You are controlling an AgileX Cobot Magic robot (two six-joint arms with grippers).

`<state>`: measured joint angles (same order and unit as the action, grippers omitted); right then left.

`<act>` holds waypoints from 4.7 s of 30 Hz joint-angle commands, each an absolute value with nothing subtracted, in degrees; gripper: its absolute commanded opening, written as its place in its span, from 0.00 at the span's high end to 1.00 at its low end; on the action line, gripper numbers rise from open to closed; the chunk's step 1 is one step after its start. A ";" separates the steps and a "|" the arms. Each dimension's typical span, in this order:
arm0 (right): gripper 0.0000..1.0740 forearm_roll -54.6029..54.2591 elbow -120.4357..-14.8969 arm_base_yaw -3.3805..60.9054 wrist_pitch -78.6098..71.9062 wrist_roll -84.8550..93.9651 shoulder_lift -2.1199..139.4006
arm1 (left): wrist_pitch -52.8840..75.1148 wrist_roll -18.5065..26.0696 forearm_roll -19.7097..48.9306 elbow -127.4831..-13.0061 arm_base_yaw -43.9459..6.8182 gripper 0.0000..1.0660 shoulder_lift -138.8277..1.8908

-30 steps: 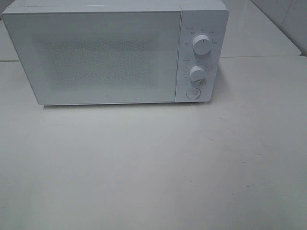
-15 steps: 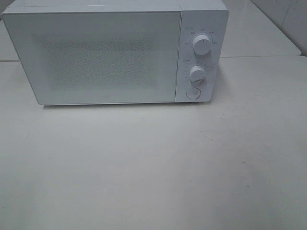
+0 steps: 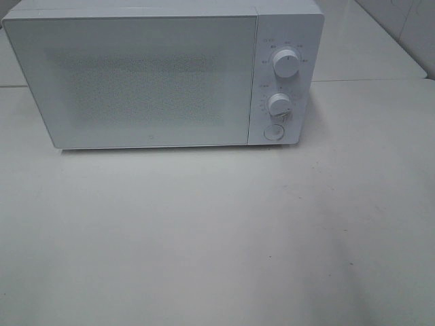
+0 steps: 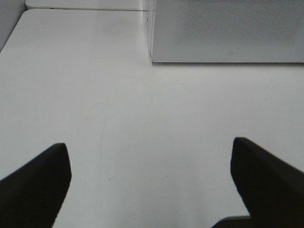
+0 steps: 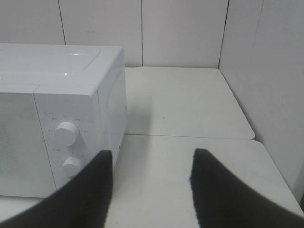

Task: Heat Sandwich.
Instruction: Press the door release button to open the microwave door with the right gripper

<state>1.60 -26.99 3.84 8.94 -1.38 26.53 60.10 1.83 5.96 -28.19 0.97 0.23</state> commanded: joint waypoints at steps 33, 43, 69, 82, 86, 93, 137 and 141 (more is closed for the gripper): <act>1.00 2.52 -15.13 3.95 -41.42 -18.51 67.72 | 59.24 1.60 6.30 -28.13 0.69 0.21 1.26; 1.00 -10.20 -13.98 17.99 -55.63 -17.30 82.85 | 59.24 1.60 6.30 -28.13 0.69 0.21 1.26; 1.00 -21.43 -27.79 34.38 -63.71 -42.46 107.66 | 59.24 1.60 6.30 -28.13 0.69 0.21 1.26; 1.00 -24.52 -36.27 34.38 -58.67 -64.63 112.41 | 59.24 1.60 6.30 -28.13 0.69 0.21 1.26; 1.00 -29.56 -38.62 34.09 -53.40 -65.15 112.70 | 59.24 1.60 6.30 -28.13 0.69 0.21 1.26; 1.00 -31.34 -40.34 34.03 -52.60 -66.12 114.53 | 59.24 1.60 6.30 -28.13 0.69 0.21 1.26; 0.99 -34.89 -49.05 29.68 -46.93 -70.36 119.52 | 59.24 1.66 6.30 -28.13 0.69 0.21 1.26; 0.99 -35.41 -49.96 29.34 -46.18 -70.13 119.58 | 59.24 1.66 6.30 -28.13 0.69 0.21 1.26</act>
